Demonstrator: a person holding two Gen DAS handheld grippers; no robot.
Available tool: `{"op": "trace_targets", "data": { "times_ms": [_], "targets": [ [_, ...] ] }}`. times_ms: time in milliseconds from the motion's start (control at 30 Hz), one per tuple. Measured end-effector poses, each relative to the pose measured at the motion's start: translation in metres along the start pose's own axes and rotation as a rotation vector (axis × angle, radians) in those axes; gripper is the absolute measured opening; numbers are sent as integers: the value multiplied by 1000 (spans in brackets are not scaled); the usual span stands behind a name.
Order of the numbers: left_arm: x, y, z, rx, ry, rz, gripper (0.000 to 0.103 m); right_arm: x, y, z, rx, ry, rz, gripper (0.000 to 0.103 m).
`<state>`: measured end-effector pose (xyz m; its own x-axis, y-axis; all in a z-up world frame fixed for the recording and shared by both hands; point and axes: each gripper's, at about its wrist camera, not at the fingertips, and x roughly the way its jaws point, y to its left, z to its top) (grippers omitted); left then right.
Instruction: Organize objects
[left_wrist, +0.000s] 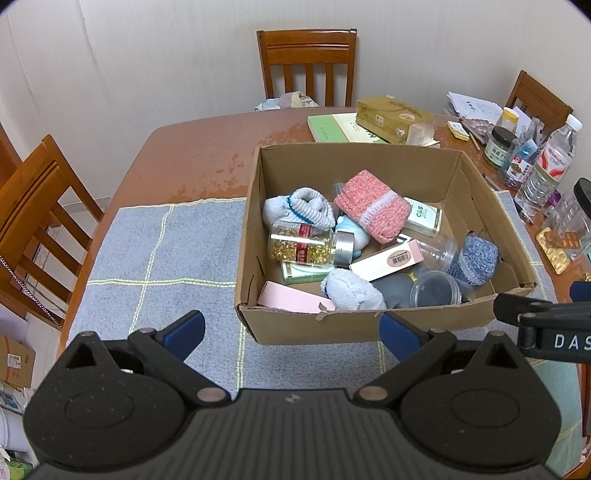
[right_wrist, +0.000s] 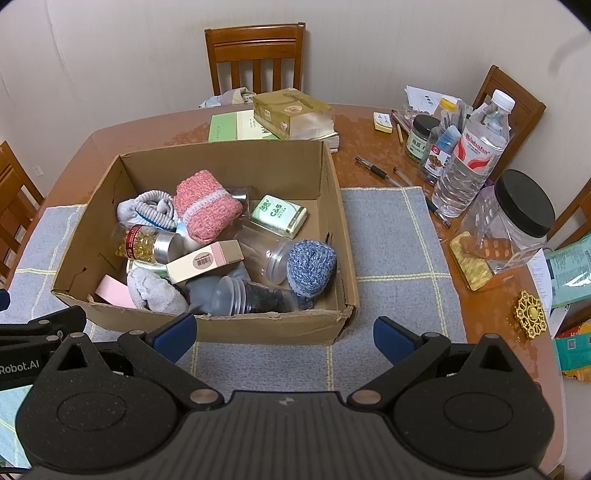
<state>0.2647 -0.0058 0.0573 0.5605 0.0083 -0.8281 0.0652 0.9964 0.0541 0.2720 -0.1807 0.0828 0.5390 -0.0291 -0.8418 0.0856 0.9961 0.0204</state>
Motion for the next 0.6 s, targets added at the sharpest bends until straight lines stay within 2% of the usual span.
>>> {"op": "trace_targets", "data": {
  "times_ms": [600],
  "targets": [
    [0,-9,0,18,6,33,101,1,1,-2,-27,9,1,103]
  ]
}}
